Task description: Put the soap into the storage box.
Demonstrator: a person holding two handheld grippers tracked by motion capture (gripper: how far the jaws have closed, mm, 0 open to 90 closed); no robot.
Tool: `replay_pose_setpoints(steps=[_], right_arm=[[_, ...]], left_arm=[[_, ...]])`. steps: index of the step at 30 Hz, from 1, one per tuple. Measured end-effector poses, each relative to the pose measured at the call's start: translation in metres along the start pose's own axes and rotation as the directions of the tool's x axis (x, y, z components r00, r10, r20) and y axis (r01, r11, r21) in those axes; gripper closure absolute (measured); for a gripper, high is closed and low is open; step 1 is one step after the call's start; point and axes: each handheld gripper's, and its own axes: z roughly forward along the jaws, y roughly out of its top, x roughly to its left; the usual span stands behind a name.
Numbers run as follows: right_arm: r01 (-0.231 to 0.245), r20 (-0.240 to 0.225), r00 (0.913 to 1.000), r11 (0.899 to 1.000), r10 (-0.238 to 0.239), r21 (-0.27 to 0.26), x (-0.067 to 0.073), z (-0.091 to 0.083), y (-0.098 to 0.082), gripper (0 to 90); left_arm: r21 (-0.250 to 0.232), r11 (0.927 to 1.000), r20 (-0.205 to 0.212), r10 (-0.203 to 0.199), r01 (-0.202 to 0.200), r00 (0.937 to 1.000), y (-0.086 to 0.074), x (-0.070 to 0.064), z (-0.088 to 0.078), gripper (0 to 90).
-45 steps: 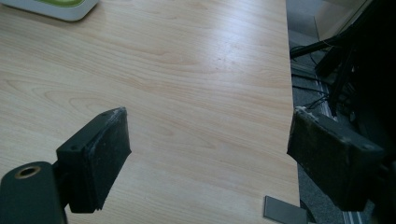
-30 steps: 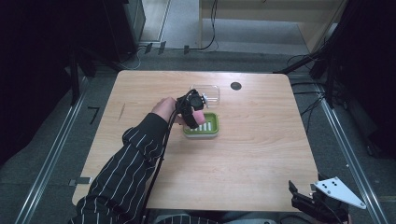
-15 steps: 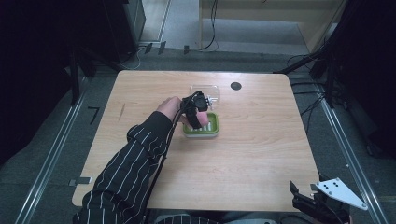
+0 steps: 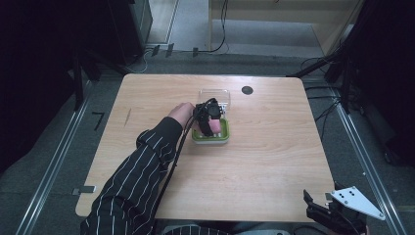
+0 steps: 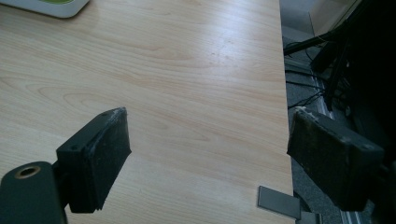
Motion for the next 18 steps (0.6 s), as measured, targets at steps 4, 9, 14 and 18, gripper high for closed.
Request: replay_pose_setpoints(steps=[4, 9, 14, 18], right_arm=[[-0.004, 0.000, 1.0000, 1.000, 0.004, 0.000, -0.0002, -0.0003, -0.0002, 13.5], [-0.005, 0.001, 1.0000, 1.000, 0.005, -0.001, -0.0002, -0.0004, -0.0002, 13.5], [-0.005, 0.000, 1.0000, 1.000, 0.005, -0.001, 0.0000, -0.0004, -0.0002, 13.5], [-0.004, 0.001, 1.0000, 1.000, 0.004, 0.000, 0.0000, -0.0003, -0.0002, 13.5]], left_arm=[[0.006, 1.0000, -0.004, 0.006, -0.006, 1.0000, 0.0003, 0.0008, 0.0021, 38.6], [0.009, 0.9999, 0.003, 0.012, -0.012, 0.9999, 0.0001, 0.0008, 0.0058, 38.6], [0.010, 0.9996, -0.001, 0.025, -0.025, 0.9997, -0.0006, -0.0005, 0.0097, 38.5], [0.012, 0.9995, -0.004, 0.030, -0.030, 0.9995, -0.0016, 0.0003, 0.0103, 38.5]])
